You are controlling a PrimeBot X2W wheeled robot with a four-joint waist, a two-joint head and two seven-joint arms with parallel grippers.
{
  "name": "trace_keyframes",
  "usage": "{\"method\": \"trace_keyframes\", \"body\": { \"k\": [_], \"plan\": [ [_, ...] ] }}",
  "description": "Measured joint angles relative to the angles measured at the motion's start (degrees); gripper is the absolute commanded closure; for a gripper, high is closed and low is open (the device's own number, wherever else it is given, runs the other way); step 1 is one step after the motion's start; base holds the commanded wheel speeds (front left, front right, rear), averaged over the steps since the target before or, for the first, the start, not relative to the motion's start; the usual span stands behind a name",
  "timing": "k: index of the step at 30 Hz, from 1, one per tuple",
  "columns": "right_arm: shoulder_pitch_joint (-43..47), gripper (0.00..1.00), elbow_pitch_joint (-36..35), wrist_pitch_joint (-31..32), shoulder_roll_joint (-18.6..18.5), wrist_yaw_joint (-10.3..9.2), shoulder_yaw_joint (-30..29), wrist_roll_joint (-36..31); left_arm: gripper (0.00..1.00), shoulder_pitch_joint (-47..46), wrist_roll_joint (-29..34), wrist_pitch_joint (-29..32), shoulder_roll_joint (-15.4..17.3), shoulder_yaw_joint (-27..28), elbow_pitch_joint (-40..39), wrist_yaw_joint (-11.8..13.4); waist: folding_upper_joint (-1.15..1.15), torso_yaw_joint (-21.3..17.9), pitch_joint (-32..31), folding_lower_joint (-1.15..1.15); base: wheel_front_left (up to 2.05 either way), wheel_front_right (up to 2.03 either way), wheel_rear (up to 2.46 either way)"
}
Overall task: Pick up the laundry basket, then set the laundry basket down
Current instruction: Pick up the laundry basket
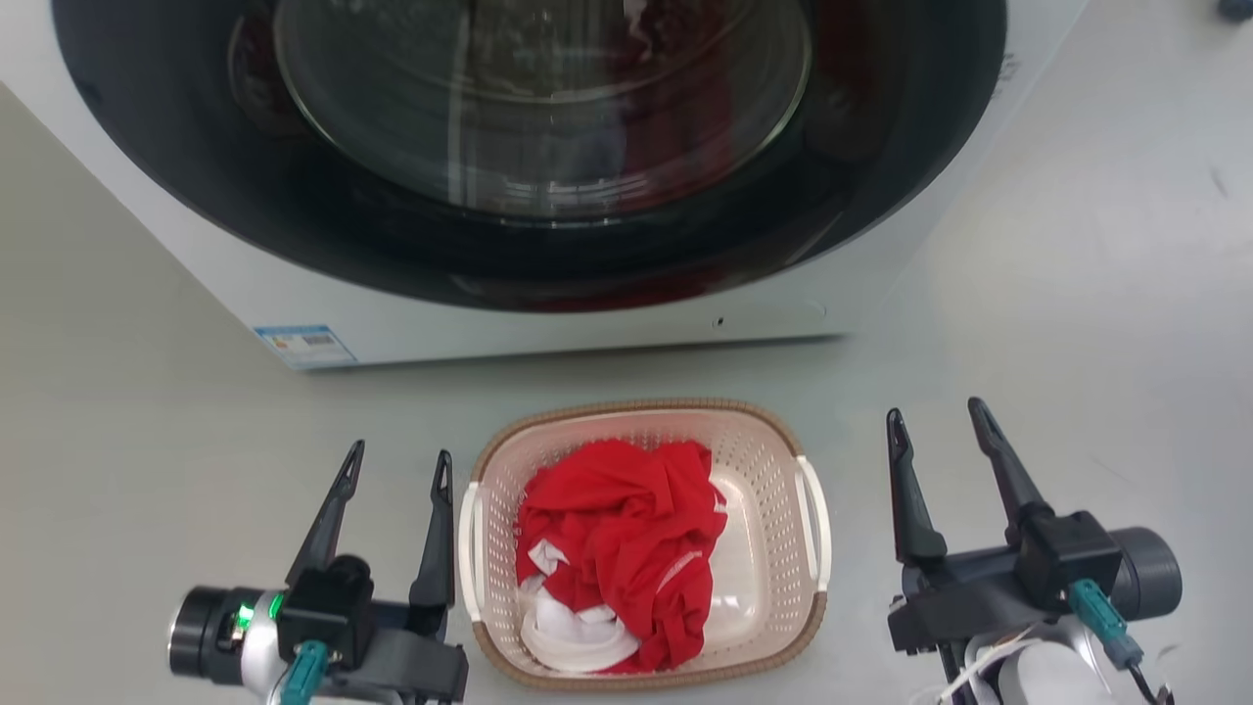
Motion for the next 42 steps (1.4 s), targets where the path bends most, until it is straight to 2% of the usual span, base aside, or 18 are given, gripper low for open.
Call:
{"method": "trace_keyframes", "body": {
  "k": [22, 42],
  "plan": [
    [-15.3, 0.0, 13.6, 0.0, 0.0, 0.66, -1.9, 0.1, 0.0, -17.3, -3.6, 0.0, -1.7, -0.2, 18.7, -2.5, 0.01, 1.1, 18.7, 0.0, 0.0, 0.0, 0.0],
    [-20.8, 0.0, 23.1, 0.0, 0.0, 0.75, -0.9, 0.4, 0.0, -24.7, -6.5, 0.0, -2.7, -1.9, 32.5, -4.9, 0.0, 2.1, 27.0, -0.01, 0.0, 0.0, 0.0]
  ]
}}
